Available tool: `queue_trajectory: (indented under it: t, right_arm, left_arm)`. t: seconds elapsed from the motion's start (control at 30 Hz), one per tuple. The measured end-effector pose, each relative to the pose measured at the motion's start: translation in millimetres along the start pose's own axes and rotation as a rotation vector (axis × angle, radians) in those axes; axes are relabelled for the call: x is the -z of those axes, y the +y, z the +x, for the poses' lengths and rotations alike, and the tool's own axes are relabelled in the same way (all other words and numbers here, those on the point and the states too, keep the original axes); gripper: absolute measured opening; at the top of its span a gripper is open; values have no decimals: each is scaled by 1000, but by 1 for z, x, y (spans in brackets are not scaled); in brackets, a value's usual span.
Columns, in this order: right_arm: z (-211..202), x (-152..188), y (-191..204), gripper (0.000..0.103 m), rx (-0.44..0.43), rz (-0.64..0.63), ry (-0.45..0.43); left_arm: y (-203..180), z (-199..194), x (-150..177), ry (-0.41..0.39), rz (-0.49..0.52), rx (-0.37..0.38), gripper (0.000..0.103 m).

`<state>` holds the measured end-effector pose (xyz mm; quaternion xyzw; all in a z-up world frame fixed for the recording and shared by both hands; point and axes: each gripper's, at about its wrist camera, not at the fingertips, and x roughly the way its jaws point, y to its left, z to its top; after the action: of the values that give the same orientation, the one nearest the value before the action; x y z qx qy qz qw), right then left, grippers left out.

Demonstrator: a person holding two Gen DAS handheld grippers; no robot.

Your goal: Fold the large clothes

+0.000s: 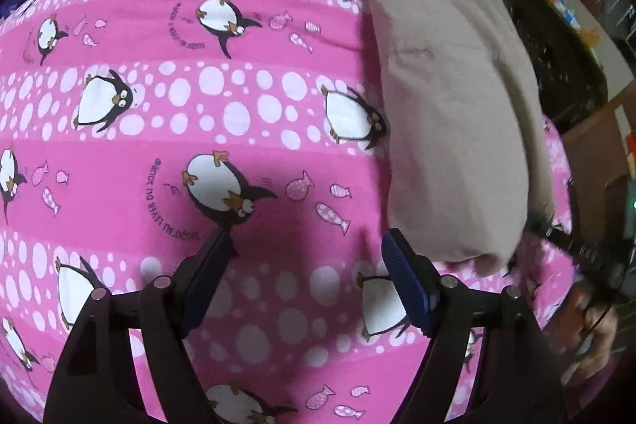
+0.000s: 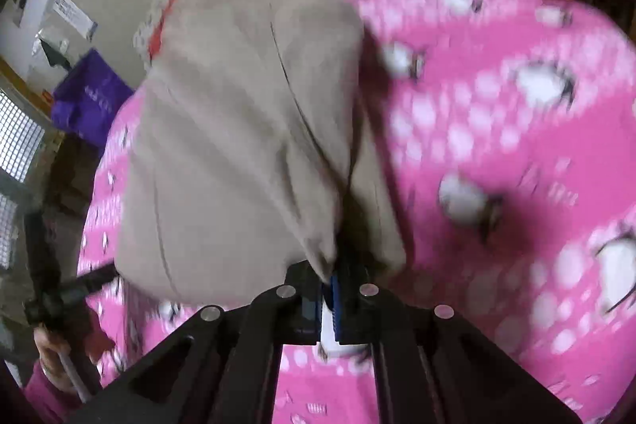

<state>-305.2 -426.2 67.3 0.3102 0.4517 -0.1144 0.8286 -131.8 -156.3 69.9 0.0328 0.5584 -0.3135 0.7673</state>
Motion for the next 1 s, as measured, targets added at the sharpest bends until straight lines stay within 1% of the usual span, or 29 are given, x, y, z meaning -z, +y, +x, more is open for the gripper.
queue_trajectory:
  t: [0.03, 0.07, 0.1, 0.13, 0.17, 0.23, 0.3, 0.37, 0.4, 0.47, 0.5, 0.53, 0.57, 0.6, 0.63, 0.67, 0.7, 0.73, 0.77, 0.8, 0.83, 0.87, 0.9, 0.93, 1.0]
  right_arm:
    - [-4, 1, 0, 7, -18, 5, -5]
    - [-13, 1, 1, 14, -28, 10, -37]
    - [-23, -3, 2, 25, -17, 15, -71]
    - [-33, -8, 4, 29, -8, 16, -103]
    - [-44, -15, 8, 32, -12, 6, -136]
    - [-58, -29, 19, 37, -22, -27, -185]
    - [-62, -47, 39, 46, -8, -64, -230]
    - [-59, -61, 53, 47, -18, -88, -256]
    - [-51, -70, 62, 47, -33, -95, -258]
    - [-34, -80, 77, 46, -59, -121, -226]
    - [-22, -83, 81, 45, -52, -133, -206]
    - [-7, -88, 84, 42, -35, -148, -187]
    - [8, -92, 83, 41, -3, -161, -173]
    - [17, -97, 78, 40, 33, -161, -168]
    - [31, -104, 67, 39, 101, -141, -178]
    - [39, -107, 55, 39, 148, -113, -180]
    - [47, -113, 41, 41, 178, -74, -174]
    - [54, -117, 26, 43, 165, -26, -162]
    - [58, -120, 12, 44, 127, 31, -148]
    - [57, -120, 5, 44, 94, 72, -144]
    - [50, -118, 4, 44, 90, 77, -151]
    - [44, -116, 6, 45, 97, 64, -159]
    - [37, -113, 9, 48, 104, 44, -167]
    - [28, -109, 11, 48, 108, 29, -172]
    - [9, -101, 15, 50, 99, 7, -182]
  left_arm:
    - [0, -4, -1, -10, 6, 2, 78]
    - [0, -9, -3, -22, 21, -3, 78]
    - [-2, -14, -2, -31, 32, -10, 78]
    - [-5, -20, -1, -43, 44, -15, 78]
    - [-9, -22, -7, -55, 51, -12, 78]
    - [-15, -27, -16, -80, 57, -2, 78]
    - [-25, -29, -26, -104, 57, -2, 78]
    - [-38, -27, -35, -110, 64, 0, 78]
    - [-42, -21, -46, -106, 73, -3, 78]
    - [-58, -6, -59, -91, 101, -16, 78]
    - [-63, -2, -61, -87, 111, -22, 78]
    - [-63, -1, -59, -83, 117, -27, 79]
    - [-65, -1, -59, -78, 120, -30, 79]
    - [-67, -1, -59, -70, 119, -32, 79]
    - [-67, 3, -61, -66, 115, -29, 80]
    - [-67, 4, -61, -65, 112, -20, 80]
    - [-67, 4, -60, -63, 110, -10, 83]
    - [-66, 5, -60, -59, 105, 1, 83]
    - [-66, 6, -61, -56, 101, -4, 83]
    - [-68, 6, -59, -57, 101, -9, 83]
    - [-69, 6, -58, -63, 106, -17, 83]
    - [-70, 5, -57, -69, 118, -28, 83]
    - [-73, 6, -57, -71, 123, -34, 83]
    - [-75, 7, -57, -74, 129, -40, 83]
    - [-74, 7, -58, -74, 123, -40, 83]
